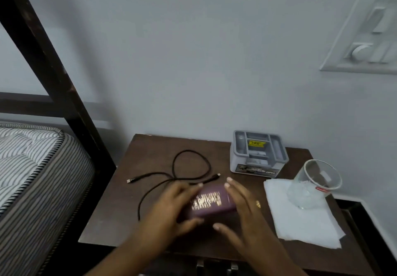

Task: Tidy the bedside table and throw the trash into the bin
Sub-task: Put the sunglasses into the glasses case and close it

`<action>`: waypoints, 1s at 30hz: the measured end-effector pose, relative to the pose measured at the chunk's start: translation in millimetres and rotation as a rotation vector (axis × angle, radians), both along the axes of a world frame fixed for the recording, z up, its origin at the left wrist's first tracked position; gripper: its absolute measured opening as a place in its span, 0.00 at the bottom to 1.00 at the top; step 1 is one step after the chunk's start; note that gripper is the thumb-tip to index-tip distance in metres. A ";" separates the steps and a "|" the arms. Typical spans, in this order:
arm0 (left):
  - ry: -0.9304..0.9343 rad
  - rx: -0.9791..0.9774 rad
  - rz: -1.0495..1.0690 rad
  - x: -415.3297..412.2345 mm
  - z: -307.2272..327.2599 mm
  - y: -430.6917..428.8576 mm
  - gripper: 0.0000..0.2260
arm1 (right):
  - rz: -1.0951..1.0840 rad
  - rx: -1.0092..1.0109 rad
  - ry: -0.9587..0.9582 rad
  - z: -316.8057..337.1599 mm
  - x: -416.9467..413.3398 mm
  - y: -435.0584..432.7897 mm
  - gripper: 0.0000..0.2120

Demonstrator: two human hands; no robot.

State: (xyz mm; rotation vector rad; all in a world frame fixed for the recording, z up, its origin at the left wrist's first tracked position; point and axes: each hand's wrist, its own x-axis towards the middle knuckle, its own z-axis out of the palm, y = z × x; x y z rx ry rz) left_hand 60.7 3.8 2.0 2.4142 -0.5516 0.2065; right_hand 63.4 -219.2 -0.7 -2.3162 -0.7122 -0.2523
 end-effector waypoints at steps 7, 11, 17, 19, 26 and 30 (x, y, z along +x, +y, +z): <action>0.139 -0.094 -0.047 -27.9 -46.9 -25.4 0.31 | -0.011 -0.255 -0.013 -33.5 -27.4 -26.0 0.26; 0.169 -0.138 -0.020 -29.7 -50.8 -18.2 0.28 | -0.045 -0.298 0.062 -35.2 -33.5 -23.2 0.26; 0.238 -0.181 0.047 -31.2 -50.4 -12.3 0.31 | -0.019 -0.451 -0.040 -28.6 -26.4 -11.3 0.26; 0.251 -0.189 0.043 -31.0 -51.3 -11.6 0.32 | 0.011 -0.525 -0.123 -27.3 -24.7 -8.6 0.25; 0.298 -0.313 0.163 -29.6 -50.2 -14.1 0.35 | -0.003 -0.774 -0.261 -31.2 -13.3 6.1 0.21; 0.383 -0.322 0.206 -28.0 -46.8 -13.9 0.35 | 0.080 -0.805 -0.231 -23.4 -6.3 9.9 0.20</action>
